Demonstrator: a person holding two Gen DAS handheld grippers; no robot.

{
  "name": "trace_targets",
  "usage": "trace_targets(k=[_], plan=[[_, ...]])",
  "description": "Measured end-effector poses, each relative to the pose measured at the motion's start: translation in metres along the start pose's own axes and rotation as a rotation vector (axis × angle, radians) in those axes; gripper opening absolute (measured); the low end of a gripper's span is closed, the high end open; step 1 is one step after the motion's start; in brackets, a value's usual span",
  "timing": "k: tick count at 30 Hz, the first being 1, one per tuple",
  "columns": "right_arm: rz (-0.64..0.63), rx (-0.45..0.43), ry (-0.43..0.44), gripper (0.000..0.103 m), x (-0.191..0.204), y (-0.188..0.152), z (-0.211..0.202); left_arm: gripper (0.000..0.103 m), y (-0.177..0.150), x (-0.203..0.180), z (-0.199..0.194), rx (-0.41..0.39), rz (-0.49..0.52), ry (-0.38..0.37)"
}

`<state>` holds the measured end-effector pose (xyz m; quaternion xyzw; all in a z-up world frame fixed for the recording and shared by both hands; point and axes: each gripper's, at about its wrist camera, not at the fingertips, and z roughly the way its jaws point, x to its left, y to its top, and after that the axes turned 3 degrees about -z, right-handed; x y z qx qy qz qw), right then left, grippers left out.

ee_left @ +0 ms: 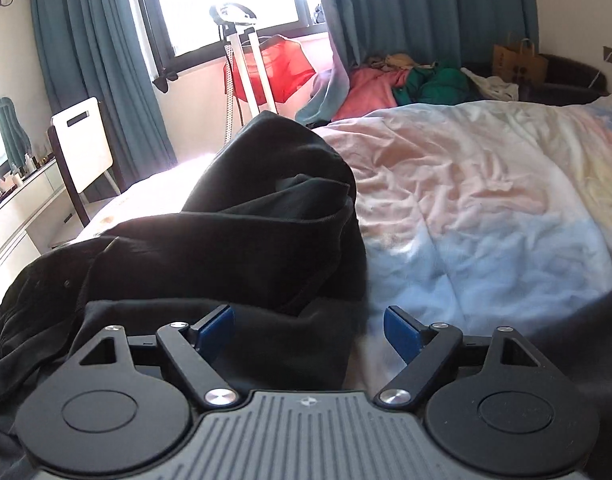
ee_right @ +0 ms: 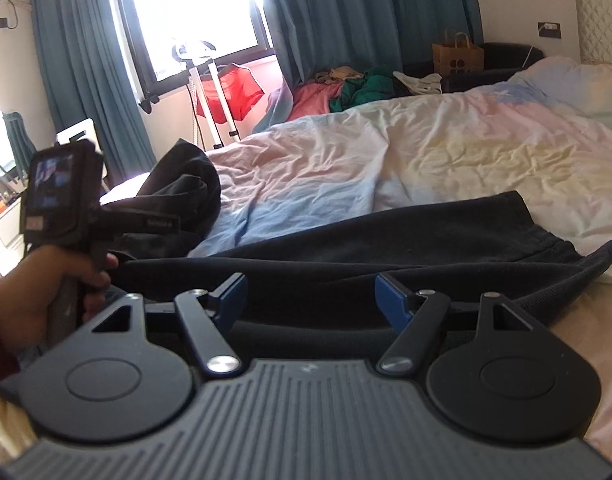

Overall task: Fold clothes
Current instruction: 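Grasp a pant leg with the left gripper and lift it up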

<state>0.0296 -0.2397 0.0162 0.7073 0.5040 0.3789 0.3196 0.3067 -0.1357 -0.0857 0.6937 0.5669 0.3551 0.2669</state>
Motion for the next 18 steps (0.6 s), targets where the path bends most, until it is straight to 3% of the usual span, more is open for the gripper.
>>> trace_targets(k=[6, 9, 11, 14, 15, 17, 18], plan=[[0.029, -0.005, -0.050, 0.073, -0.012, 0.007, 0.037, 0.085, 0.050, -0.045, 0.074, -0.069, 0.017, 0.103], [0.043, 0.005, -0.064, 0.073, -0.018, 0.005, 0.053, 0.089, 0.073, -0.069, 0.111, -0.132, 0.105, 0.186], [0.051, 0.023, -0.065, 0.073, -0.022, 0.004, 0.063, 0.090, 0.083, -0.079, 0.138, -0.130, 0.156, 0.254], [0.057, 0.036, -0.071, 0.073, -0.026, 0.002, 0.075, 0.088, 0.097, -0.076, 0.172, -0.095, 0.136, 0.322], [0.058, 0.035, -0.073, 0.073, -0.027, 0.002, 0.077, 0.082, 0.101, -0.072, 0.180, -0.079, 0.118, 0.326], [0.056, 0.029, -0.083, 0.073, -0.027, 0.001, 0.081, 0.060, 0.107, -0.066, 0.190, -0.051, 0.111, 0.308], [0.054, 0.027, -0.089, 0.073, -0.027, 0.001, 0.084, 0.038, 0.110, -0.064, 0.194, -0.036, 0.125, 0.294]])
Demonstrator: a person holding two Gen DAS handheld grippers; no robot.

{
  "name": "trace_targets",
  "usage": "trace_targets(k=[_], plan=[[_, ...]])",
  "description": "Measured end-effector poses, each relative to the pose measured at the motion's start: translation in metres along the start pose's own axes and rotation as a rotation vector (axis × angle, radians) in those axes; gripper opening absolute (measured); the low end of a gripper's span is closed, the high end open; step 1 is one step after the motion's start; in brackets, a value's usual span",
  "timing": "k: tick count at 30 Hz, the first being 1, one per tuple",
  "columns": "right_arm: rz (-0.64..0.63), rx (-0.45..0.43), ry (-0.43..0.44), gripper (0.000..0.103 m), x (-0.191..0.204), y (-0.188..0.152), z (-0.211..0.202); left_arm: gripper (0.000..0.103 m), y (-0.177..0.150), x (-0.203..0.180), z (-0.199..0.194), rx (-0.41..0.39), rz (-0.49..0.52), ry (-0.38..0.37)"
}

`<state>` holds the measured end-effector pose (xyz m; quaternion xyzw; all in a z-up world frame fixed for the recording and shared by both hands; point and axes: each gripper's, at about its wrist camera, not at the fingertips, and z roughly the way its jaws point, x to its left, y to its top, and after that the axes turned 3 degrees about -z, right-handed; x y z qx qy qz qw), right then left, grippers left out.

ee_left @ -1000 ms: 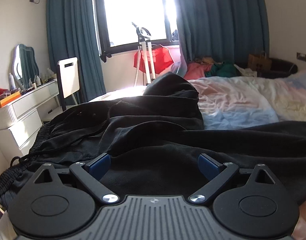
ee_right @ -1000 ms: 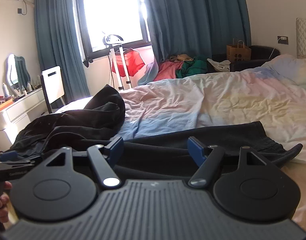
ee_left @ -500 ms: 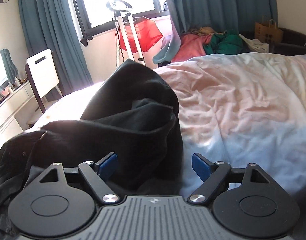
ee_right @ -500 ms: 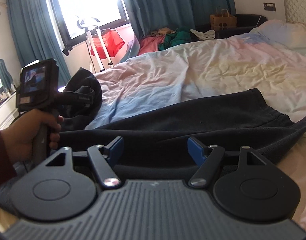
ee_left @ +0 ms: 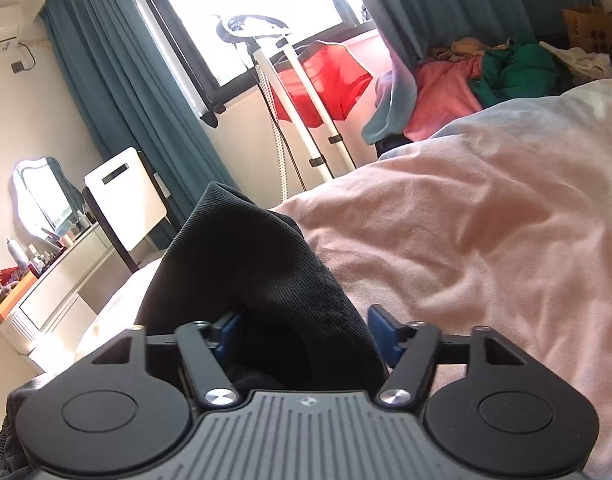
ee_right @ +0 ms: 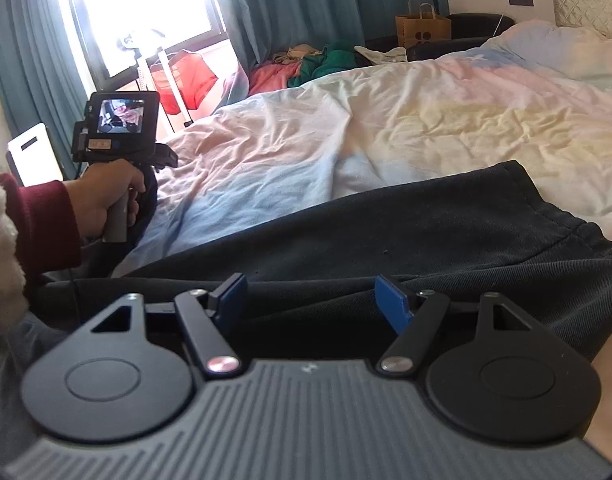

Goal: Fold clothes

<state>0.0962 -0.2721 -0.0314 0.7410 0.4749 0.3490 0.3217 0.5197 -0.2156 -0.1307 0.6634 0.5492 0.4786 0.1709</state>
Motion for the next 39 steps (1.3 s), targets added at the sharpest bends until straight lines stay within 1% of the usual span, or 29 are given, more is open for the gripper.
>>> trace_targets(k=[1, 2, 4, 7, 10, 12, 15, 16, 17, 19, 20, 22, 23, 25, 28, 30, 33, 34, 35, 36, 37, 38, 39], plan=[[0.000, 0.000, -0.005, 0.073, 0.000, 0.000, 0.001, 0.015, 0.001, 0.001, 0.001, 0.002, 0.020, -0.018], [0.001, 0.000, -0.011, 0.073, 0.001, 0.000, 0.003, 0.016, 0.002, 0.001, 0.000, -0.004, 0.044, -0.039], [-0.010, -0.005, -0.011, 0.074, 0.004, -0.001, 0.003, 0.014, 0.001, 0.005, -0.012, -0.045, 0.066, -0.074], [-0.045, -0.013, -0.016, 0.073, 0.009, -0.002, 0.001, 0.012, 0.008, 0.021, -0.044, -0.093, 0.047, -0.176], [-0.032, -0.024, 0.001, 0.073, 0.008, -0.001, -0.007, 0.012, 0.024, 0.044, -0.092, -0.159, 0.016, -0.302], [-0.032, -0.034, -0.002, 0.073, 0.007, -0.001, -0.014, 0.011, 0.037, 0.062, -0.131, -0.231, 0.011, -0.396], [-0.031, -0.044, 0.004, 0.073, 0.008, -0.001, -0.023, 0.011, 0.059, 0.094, -0.188, -0.348, -0.013, -0.567], [-0.033, -0.047, 0.005, 0.073, 0.009, -0.001, -0.026, 0.011, 0.065, 0.104, -0.203, -0.379, -0.023, -0.611], [-0.036, -0.052, 0.005, 0.073, 0.009, 0.000, -0.028, 0.011, 0.070, 0.113, -0.213, -0.396, -0.039, -0.641], [-0.038, -0.063, 0.003, 0.073, 0.011, 0.001, -0.033, 0.012, 0.075, 0.126, -0.221, -0.405, -0.077, -0.686], [-0.037, -0.070, 0.002, 0.073, 0.011, 0.002, -0.035, 0.013, 0.075, 0.128, -0.221, -0.403, -0.089, -0.692], [-0.040, -0.077, 0.000, 0.073, 0.011, 0.002, -0.036, 0.015, 0.071, 0.124, -0.214, -0.381, -0.097, -0.675], [-0.041, -0.076, -0.002, 0.073, 0.011, 0.002, -0.036, 0.015, 0.066, 0.118, -0.207, -0.358, -0.099, -0.663], [-0.042, -0.072, -0.006, 0.073, 0.010, 0.001, -0.035, 0.020, 0.051, 0.102, -0.189, -0.310, -0.100, -0.639], [-0.043, -0.068, -0.010, 0.073, 0.009, 0.001, -0.032, 0.021, 0.024, 0.073, -0.155, -0.247, -0.089, -0.615], [-0.046, -0.067, -0.013, 0.073, 0.009, 0.000, -0.029, 0.020, 0.006, 0.054, -0.133, -0.219, -0.071, -0.623], [-0.046, -0.062, -0.005, 0.073, 0.008, -0.002, -0.024, 0.021, -0.004, 0.040, -0.114, -0.198, -0.091, -0.599], [-0.051, -0.061, -0.006, 0.073, 0.009, -0.003, -0.022, 0.026, -0.006, 0.038, -0.108, -0.189, -0.105, -0.593], [-0.055, -0.064, -0.003, 0.073, 0.009, -0.003, -0.020, 0.028, -0.007, 0.039, -0.106, -0.188, -0.117, -0.587], [-0.058, -0.067, 0.001, 0.073, 0.010, -0.003, -0.018, 0.036, -0.008, 0.041, -0.107, -0.192, -0.128, -0.582], [-0.059, -0.070, 0.007, 0.073, 0.010, -0.003, -0.017, 0.049, -0.009, 0.044, -0.108, -0.196, -0.139, -0.576], [-0.059, -0.073, 0.013, 0.073, 0.011, -0.003, -0.015, 0.056, -0.009, 0.047, -0.109, -0.201, -0.150, -0.570], [-0.057, -0.075, 0.020, 0.073, 0.011, -0.003, -0.014, 0.065, -0.009, 0.051, -0.112, -0.203, -0.165, -0.568]])
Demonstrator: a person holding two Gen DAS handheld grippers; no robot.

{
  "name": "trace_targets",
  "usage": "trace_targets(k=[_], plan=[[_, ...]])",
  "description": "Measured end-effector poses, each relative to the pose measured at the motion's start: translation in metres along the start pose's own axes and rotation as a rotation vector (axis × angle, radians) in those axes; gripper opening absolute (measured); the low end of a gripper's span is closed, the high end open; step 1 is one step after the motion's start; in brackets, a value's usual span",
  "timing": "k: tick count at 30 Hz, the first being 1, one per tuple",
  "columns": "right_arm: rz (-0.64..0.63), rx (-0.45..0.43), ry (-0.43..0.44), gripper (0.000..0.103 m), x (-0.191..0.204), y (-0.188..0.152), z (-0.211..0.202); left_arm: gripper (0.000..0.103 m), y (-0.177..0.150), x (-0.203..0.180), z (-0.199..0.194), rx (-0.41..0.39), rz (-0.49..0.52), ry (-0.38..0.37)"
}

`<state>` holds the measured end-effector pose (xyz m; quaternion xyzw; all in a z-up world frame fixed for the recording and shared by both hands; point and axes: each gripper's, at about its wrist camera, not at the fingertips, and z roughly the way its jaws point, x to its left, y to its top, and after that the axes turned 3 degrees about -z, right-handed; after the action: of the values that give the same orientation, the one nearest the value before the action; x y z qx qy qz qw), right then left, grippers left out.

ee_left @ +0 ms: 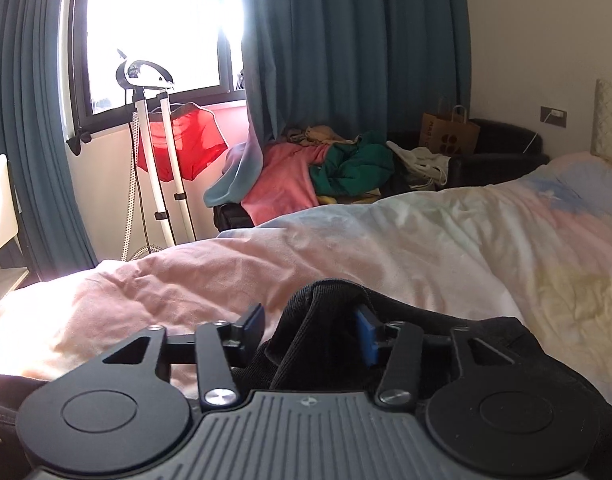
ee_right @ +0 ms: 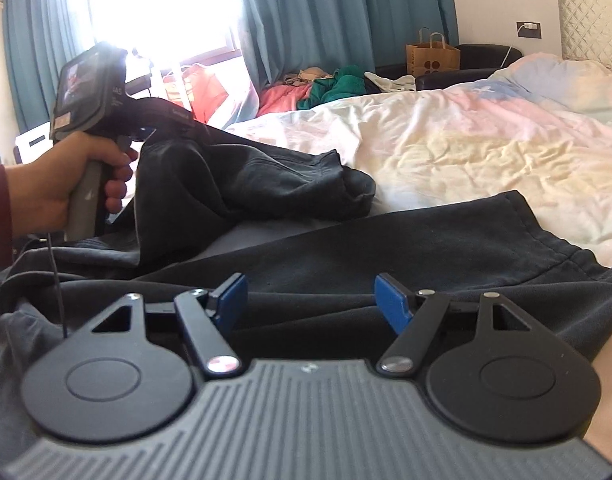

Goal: Fold clothes

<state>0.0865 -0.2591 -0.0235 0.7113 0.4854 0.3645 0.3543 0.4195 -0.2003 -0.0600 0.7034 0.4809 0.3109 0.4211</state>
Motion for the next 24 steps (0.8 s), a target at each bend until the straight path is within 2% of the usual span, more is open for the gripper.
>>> trace_targets(k=[1, 6, 12, 15, 20, 24], plan=[[0.004, -0.002, 0.007, 0.073, 0.000, 0.000, 0.001, 0.071, 0.003, 0.002, -0.009, -0.004, -0.018, 0.000], [0.015, -0.037, 0.033, 0.073, 0.000, 0.001, -0.003, 0.079, -0.005, 0.011, -0.089, -0.047, -0.100, -0.018], [-0.017, -0.088, 0.052, 0.073, 0.007, 0.003, -0.021, 0.081, -0.059, 0.027, -0.213, -0.061, -0.184, -0.001], [-0.055, -0.128, 0.063, 0.073, 0.015, 0.002, -0.033, 0.081, -0.086, 0.033, -0.262, -0.069, -0.176, 0.049], [-0.111, -0.146, 0.071, 0.073, 0.029, 0.002, -0.049, 0.081, -0.116, 0.039, -0.315, -0.111, -0.159, 0.085], [-0.160, -0.161, 0.059, 0.073, 0.041, 0.001, -0.067, 0.081, -0.138, 0.047, -0.339, -0.134, -0.178, 0.100]])
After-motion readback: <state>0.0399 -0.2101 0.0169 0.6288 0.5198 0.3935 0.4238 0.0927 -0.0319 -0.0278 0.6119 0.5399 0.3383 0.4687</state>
